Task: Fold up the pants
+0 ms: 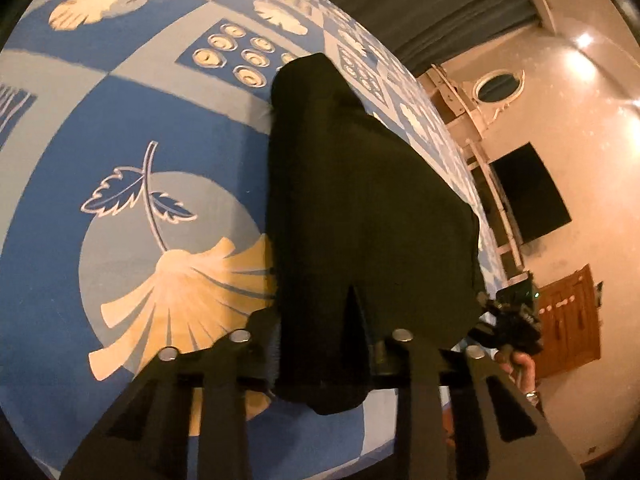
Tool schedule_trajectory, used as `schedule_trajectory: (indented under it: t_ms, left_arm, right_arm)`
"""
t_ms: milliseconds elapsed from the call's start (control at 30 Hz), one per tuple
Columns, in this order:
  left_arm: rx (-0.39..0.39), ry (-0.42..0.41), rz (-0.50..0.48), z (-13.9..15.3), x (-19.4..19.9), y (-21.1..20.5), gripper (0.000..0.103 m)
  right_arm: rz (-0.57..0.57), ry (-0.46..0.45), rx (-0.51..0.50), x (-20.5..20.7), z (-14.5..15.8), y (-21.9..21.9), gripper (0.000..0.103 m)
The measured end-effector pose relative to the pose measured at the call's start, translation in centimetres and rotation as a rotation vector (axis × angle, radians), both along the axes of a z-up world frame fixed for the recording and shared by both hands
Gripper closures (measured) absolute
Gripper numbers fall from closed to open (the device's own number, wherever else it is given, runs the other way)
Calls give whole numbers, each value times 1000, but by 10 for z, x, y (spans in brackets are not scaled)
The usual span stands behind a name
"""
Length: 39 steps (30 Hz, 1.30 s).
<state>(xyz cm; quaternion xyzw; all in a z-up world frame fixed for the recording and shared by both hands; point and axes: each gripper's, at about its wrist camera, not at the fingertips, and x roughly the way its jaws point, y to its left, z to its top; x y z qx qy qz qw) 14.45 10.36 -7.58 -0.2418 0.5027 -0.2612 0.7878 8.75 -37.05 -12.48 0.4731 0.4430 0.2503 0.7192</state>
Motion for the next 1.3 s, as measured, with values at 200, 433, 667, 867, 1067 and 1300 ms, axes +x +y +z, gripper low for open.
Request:
schedule_trajectory:
  t_ms: [200,433,667,867,1067,1300]
  left_arm:
    - [-5,17,7,1,-1,1,77]
    - [0,8,6,-10,2,2,70]
    - [-27,34,40,-17,-5,11,53]
    - [-60,31,30,-22,-6,13,43]
    - [-19,1,1,-16,-11,2,29]
    - [109,0,74,-6,-22,-7,25]
  right_arm:
    - [6,-6,-10,-3,1,1,70]
    - [0,11,8,-4,-11,-4,69]
    - [5,15,10,-4,-11,-2,64]
    - [-4,-7,64,-10,-10,-9,51]
    - [-40,-17,73,-23,-7,-18,42]
    - [-25,19,-133,-38,14,-1,29]
